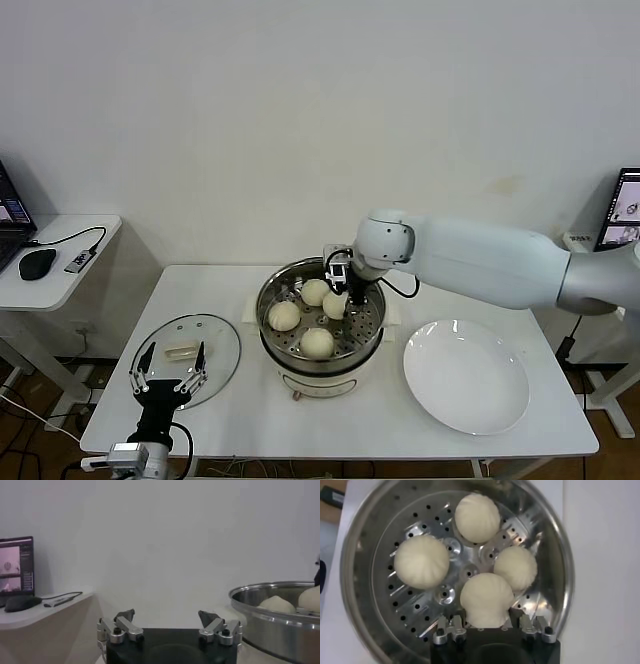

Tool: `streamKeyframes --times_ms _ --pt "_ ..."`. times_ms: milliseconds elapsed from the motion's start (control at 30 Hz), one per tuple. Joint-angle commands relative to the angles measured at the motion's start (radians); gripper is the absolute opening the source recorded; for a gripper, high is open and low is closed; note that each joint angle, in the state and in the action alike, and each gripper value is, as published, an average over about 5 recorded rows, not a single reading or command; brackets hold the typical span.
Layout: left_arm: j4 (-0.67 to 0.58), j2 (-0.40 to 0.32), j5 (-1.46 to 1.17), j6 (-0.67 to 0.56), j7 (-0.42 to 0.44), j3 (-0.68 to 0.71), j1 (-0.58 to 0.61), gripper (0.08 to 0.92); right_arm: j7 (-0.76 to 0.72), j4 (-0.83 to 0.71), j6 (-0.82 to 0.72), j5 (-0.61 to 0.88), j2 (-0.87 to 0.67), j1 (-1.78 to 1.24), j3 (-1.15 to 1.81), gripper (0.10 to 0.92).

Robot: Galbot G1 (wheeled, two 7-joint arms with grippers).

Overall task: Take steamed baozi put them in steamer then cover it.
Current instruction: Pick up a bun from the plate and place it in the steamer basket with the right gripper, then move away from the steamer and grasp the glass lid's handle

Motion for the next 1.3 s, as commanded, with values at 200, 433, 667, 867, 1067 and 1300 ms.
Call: streamKeyframes --times_ms 200,433,667,867,1067,1300 --pt "0.005 0.0 0.0 0.001 0.0 0.002 -0.005 0.823 0.01 -0.005 -0.011 -0.038 -0.004 -0.033 -0.008 0.569" --pt "0.01 -0.001 0.0 0.001 -0.001 0.004 -0.009 0.823 -0.013 0.064 -0.011 -0.033 -0.071 -0.006 0.033 0.744" --pt "0.014 0.002 -0.002 0.003 0.0 0.0 -0.013 0.823 0.007 0.181 -0.007 -0.01 -0.182 -0.001 0.13 0.821" --pt "0.024 0.005 -0.002 0.003 0.0 -0.002 -0.014 0.823 0.351 0.325 0.1 0.173 -0.324 -0.147 0.293 0.823" --pt "0.034 0.003 0.004 0.004 -0.012 -0.004 -0.016 0.823 0.633 0.415 0.348 0.163 -0.452 -0.587 0.654 0.823" --pt "0.043 0.0 0.016 0.007 -0.027 -0.009 -0.014 0.823 0.723 0.443 0.61 -0.01 -0.418 -1.147 1.145 0.823"
